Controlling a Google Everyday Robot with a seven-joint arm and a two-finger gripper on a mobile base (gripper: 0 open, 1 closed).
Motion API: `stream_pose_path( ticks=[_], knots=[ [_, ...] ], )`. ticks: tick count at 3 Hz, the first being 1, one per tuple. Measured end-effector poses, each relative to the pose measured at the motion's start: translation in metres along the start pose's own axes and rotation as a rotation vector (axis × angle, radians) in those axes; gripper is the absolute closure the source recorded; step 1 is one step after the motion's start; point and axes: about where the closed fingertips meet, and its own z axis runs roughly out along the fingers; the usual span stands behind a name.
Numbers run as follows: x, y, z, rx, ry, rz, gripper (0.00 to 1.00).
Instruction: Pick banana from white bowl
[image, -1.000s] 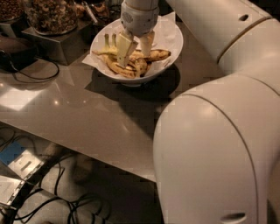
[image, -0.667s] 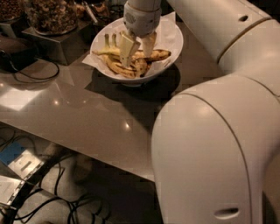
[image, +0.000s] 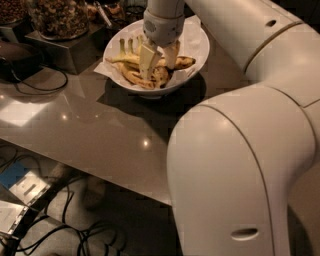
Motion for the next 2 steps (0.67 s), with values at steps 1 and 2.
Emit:
stream_pose_path(
  ticks=[1, 2],
  knots=[
    [0.0014, -0.002, 0.0072, -0.003, 0.018, 0.001, 0.41],
    [0.0013, -0.0024, 0.0068, -0.005, 0.023, 0.001, 0.42]
  ],
)
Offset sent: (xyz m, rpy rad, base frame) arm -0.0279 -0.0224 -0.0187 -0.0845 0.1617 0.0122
